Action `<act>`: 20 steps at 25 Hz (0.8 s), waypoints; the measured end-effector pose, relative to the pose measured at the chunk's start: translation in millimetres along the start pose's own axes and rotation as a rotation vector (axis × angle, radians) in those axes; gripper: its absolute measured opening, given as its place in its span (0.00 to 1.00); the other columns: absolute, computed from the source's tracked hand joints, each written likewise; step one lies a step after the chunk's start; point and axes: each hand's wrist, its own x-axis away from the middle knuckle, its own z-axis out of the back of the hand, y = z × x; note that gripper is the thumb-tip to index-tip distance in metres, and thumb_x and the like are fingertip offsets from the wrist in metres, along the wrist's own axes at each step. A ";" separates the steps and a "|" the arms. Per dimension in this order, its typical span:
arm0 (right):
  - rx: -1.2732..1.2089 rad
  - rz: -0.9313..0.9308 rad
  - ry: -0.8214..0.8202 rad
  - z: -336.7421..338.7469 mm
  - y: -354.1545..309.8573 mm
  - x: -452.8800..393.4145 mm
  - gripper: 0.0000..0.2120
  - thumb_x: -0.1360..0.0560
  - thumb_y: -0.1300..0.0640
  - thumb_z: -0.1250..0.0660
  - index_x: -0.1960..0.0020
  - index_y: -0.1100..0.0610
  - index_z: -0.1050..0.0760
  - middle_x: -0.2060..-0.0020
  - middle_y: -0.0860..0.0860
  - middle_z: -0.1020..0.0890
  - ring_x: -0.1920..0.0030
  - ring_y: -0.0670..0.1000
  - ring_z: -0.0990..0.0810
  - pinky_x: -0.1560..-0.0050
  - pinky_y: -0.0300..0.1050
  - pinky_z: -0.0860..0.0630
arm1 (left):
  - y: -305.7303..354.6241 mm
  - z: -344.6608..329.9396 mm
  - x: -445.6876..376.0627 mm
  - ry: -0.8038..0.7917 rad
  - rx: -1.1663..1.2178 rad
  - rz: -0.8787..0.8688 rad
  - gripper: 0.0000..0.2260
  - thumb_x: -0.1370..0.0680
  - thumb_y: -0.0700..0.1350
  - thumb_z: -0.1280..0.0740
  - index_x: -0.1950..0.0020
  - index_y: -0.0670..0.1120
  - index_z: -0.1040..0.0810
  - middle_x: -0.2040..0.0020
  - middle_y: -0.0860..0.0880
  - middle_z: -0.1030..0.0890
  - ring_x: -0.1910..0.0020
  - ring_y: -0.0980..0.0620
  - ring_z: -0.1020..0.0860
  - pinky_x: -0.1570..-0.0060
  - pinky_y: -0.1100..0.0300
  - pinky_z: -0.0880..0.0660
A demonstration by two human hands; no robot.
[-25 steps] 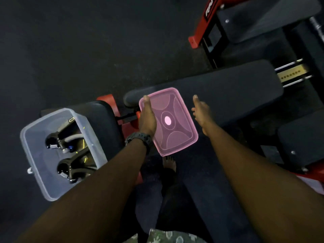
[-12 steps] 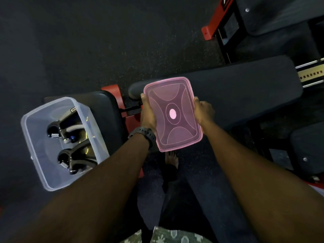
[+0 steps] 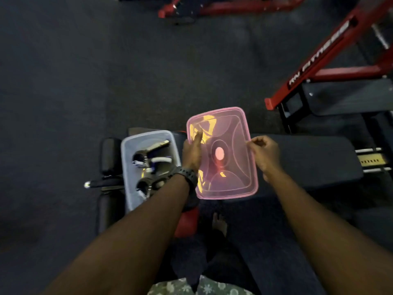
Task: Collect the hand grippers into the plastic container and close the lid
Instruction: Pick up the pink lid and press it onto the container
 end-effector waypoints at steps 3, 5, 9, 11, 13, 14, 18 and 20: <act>-0.031 0.156 -0.072 -34.3 -62.2 49.2 0.09 0.30 0.62 0.25 0.61 0.52 0.23 0.64 0.49 0.18 0.66 0.43 0.22 0.66 0.33 0.27 | 19.0 60.6 20.6 -0.064 0.084 0.002 0.38 0.29 0.68 0.35 0.30 0.42 0.23 0.32 0.41 0.20 0.31 0.40 0.23 0.27 0.44 0.30; 0.010 0.282 -0.100 -67.3 -106.4 83.7 0.10 0.31 0.62 0.24 0.61 0.51 0.23 0.64 0.48 0.18 0.65 0.45 0.21 0.64 0.35 0.25 | 31.4 99.7 30.6 -0.142 0.167 0.003 0.36 0.31 0.67 0.33 0.31 0.44 0.22 0.34 0.41 0.19 0.32 0.38 0.22 0.28 0.41 0.30; 0.224 0.530 -0.105 -130.7 -170.9 142.9 0.09 0.35 0.57 0.23 0.61 0.51 0.23 0.67 0.45 0.19 0.66 0.45 0.20 0.64 0.38 0.25 | 52.6 157.6 50.6 -0.188 0.273 -0.021 0.33 0.29 0.66 0.31 0.32 0.45 0.21 0.35 0.38 0.18 0.32 0.34 0.23 0.29 0.37 0.29; 0.314 0.615 -0.125 -155.3 -182.6 162.8 0.09 0.35 0.53 0.23 0.61 0.53 0.22 0.69 0.46 0.18 0.67 0.45 0.19 0.64 0.40 0.24 | 62.7 175.9 60.4 -0.197 0.326 -0.008 0.30 0.27 0.66 0.33 0.33 0.46 0.20 0.36 0.41 0.18 0.30 0.35 0.25 0.30 0.34 0.30; 0.332 0.627 -0.223 -175.4 -180.2 176.1 0.11 0.33 0.50 0.22 0.57 0.53 0.20 0.65 0.47 0.15 0.64 0.46 0.17 0.60 0.43 0.21 | 69.9 193.1 68.1 -0.195 0.359 0.029 0.36 0.29 0.70 0.34 0.30 0.47 0.22 0.32 0.44 0.21 0.29 0.40 0.26 0.30 0.34 0.31; 0.324 0.599 -0.314 -182.9 -176.1 180.6 0.12 0.31 0.49 0.23 0.53 0.54 0.19 0.62 0.48 0.14 0.61 0.47 0.16 0.57 0.47 0.18 | 70.8 200.9 70.2 -0.226 0.401 0.021 0.38 0.29 0.70 0.35 0.28 0.46 0.23 0.32 0.43 0.21 0.32 0.41 0.24 0.31 0.36 0.29; 0.180 0.407 -0.426 -190.2 -144.7 182.6 0.15 0.24 0.57 0.32 0.38 0.52 0.24 0.49 0.52 0.14 0.51 0.55 0.15 0.49 0.54 0.18 | 60.2 221.1 78.9 -0.241 0.507 0.012 0.24 0.19 0.54 0.37 0.29 0.40 0.25 0.37 0.36 0.19 0.44 0.38 0.19 0.40 0.38 0.22; 0.201 0.334 -0.184 -178.9 -124.2 172.9 0.16 0.25 0.58 0.32 0.38 0.52 0.25 0.47 0.50 0.17 0.46 0.54 0.17 0.55 0.41 0.22 | 49.7 227.4 78.8 -0.188 0.505 0.037 0.16 0.18 0.50 0.38 0.38 0.42 0.18 0.39 0.37 0.17 0.48 0.39 0.16 0.50 0.39 0.17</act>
